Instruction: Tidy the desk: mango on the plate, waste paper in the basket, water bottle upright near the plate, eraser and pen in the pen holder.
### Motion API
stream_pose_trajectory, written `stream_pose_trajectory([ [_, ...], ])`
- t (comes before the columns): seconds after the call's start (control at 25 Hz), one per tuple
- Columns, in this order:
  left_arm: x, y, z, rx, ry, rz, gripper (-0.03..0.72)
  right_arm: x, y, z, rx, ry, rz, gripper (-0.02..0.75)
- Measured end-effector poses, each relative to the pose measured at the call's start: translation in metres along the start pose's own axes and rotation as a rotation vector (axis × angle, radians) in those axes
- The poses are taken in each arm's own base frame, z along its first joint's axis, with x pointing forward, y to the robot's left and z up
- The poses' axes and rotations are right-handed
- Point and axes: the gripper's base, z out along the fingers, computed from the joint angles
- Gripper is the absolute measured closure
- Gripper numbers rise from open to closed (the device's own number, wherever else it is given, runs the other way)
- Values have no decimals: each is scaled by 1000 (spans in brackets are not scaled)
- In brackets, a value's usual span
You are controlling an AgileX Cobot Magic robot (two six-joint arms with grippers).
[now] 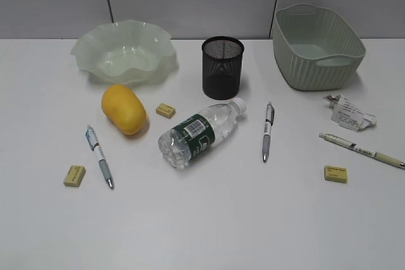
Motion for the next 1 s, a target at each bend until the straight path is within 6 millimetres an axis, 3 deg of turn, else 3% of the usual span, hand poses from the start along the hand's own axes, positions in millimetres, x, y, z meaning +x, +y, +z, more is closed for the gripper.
stream_pose_trajectory([
  [0.4,-7,-1,0,6,-10,-4,97,0,0,0,0,0,0,243],
  [0.72,-73,-4,24,46,-38,-42,97,0,0,0,0,0,0,243],
  [1.0,-131,-12,84,120,140,-135,97,0,0,0,0,0,0,243],
])
